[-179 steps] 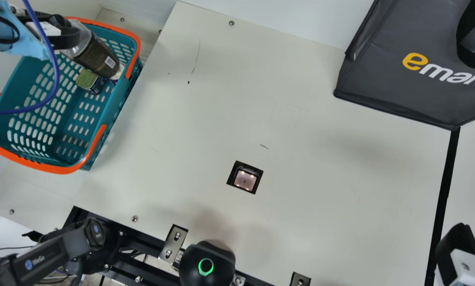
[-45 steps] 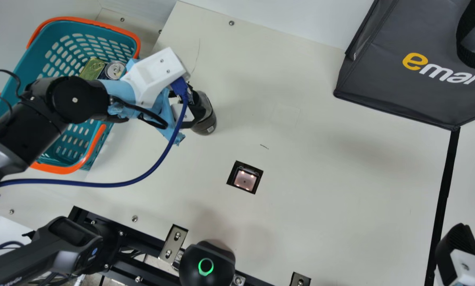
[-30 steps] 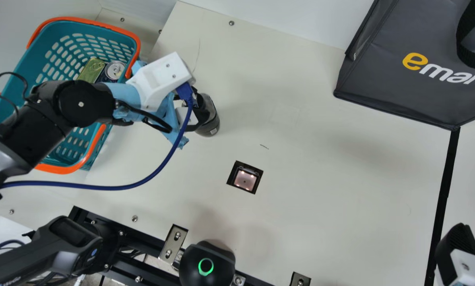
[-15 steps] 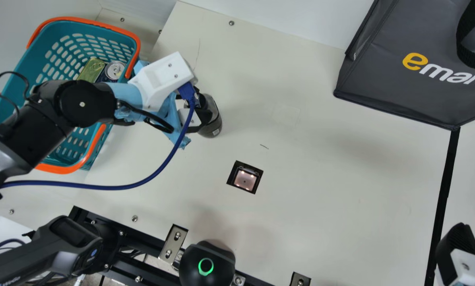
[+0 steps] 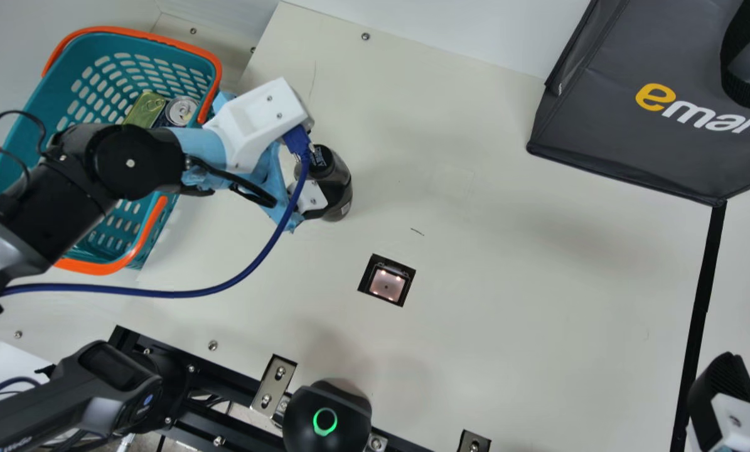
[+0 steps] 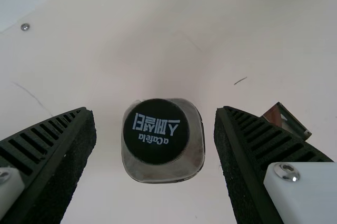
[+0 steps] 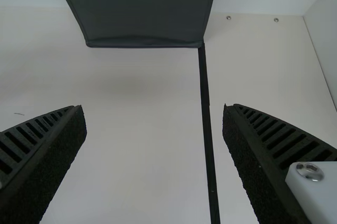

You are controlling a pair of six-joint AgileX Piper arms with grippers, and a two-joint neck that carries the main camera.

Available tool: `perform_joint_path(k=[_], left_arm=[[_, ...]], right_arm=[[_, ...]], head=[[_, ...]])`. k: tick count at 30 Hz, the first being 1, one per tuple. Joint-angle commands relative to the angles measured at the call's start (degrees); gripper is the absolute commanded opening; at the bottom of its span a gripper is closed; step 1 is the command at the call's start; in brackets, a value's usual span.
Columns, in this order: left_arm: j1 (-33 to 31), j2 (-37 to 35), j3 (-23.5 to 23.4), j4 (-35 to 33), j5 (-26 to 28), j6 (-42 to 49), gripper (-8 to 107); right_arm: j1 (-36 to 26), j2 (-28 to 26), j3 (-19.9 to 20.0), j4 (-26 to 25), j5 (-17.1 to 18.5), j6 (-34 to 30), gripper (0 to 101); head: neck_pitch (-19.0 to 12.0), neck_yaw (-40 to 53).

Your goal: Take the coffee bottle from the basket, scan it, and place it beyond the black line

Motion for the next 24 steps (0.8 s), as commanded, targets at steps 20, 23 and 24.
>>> perform_joint_path(k=[20,23,24], left_arm=[[3.2,-4.6,-3.6,7.0,-1.5,-14.4,90],[3.8,-5.9,-3.3,8.7,-2.2,-16.8,90],[4.0,-6.3,-3.1,9.3,-2.3,-17.6,90]], right_arm=[[0.0,0.0,0.0,0.0,0.1,0.0,91],[0.0,0.0,0.0,0.0,0.1,0.0,91],[0.0,0.0,0.0,0.0,0.1,0.0,91]], head=[[-1.5,0.1],[-1.5,0.1],[-1.5,0.1]])
